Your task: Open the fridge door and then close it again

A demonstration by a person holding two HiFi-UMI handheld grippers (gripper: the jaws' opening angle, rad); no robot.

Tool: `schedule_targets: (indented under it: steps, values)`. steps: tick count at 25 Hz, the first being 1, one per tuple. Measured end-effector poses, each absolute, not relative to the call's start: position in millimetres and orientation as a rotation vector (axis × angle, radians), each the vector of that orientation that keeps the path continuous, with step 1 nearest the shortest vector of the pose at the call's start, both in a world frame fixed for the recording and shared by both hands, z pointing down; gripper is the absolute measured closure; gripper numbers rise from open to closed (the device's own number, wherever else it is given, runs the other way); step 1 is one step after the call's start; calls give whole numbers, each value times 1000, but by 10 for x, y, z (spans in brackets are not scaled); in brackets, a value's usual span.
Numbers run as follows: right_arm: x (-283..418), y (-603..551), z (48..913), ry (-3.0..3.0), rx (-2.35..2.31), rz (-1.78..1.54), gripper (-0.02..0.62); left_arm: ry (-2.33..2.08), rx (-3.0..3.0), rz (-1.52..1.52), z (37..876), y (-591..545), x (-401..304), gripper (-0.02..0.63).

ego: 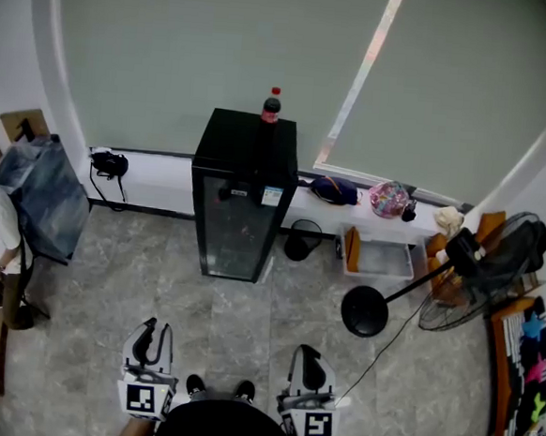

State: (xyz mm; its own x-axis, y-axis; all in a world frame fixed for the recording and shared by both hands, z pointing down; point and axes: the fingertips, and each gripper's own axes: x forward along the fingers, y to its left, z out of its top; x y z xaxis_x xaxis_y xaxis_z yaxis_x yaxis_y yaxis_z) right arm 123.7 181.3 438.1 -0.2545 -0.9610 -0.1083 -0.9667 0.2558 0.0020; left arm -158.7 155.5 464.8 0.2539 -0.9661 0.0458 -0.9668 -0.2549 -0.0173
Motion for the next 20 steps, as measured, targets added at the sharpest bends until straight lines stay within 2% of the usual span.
schedule_targets:
  steps: [20]
  values:
    - [1234, 1811, 4405, 2412, -1861, 72, 586, -1894, 2490, 131, 4802, 1527, -1593, 306]
